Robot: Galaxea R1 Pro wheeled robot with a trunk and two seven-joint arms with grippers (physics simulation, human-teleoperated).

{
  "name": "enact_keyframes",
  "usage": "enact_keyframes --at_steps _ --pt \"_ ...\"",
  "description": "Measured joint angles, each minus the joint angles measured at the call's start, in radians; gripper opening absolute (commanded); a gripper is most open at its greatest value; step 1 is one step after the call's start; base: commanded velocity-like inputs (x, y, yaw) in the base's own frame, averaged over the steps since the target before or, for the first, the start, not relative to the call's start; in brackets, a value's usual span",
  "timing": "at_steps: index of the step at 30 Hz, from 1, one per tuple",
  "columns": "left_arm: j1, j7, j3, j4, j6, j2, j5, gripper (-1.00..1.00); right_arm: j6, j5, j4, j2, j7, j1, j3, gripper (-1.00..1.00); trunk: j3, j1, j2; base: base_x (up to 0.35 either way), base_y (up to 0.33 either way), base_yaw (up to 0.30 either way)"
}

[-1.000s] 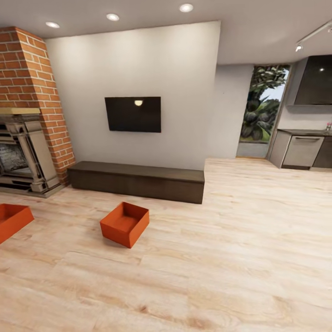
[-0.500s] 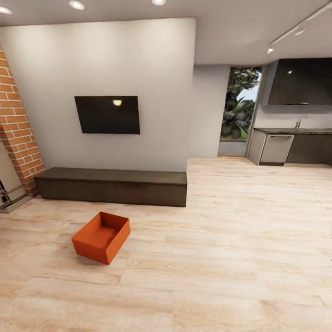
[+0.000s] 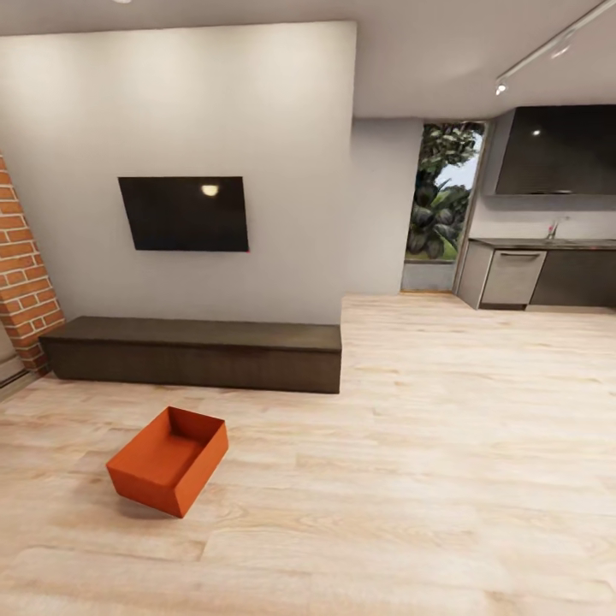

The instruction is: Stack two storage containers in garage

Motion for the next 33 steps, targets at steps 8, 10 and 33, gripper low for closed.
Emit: enact_keyframes --at_steps 8,10,33 --pt "0.000 0.000 0.000 0.000 0.007 0.001 0.000 1.00 0.001 0.000 0.000 0.002 -0.003 0.000 0.001 1.00 0.000 0.000 0.000 0.308 -0.114 0.000" --pt "0.000 0.000 0.000 0.000 0.007 0.002 0.001 1.00 0.001 -0.001 0.000 0.003 -0.003 0.000 0.001 1.00 0.000 0.000 0.000 0.308 -0.114 0.000" --pt "0.000 0.000 0.000 0.000 0.008 0.002 0.000 1.00 -0.001 -0.002 -0.001 -0.001 -0.004 0.000 0.001 1.00 0.000 0.000 0.000 0.308 -0.112 0.087"
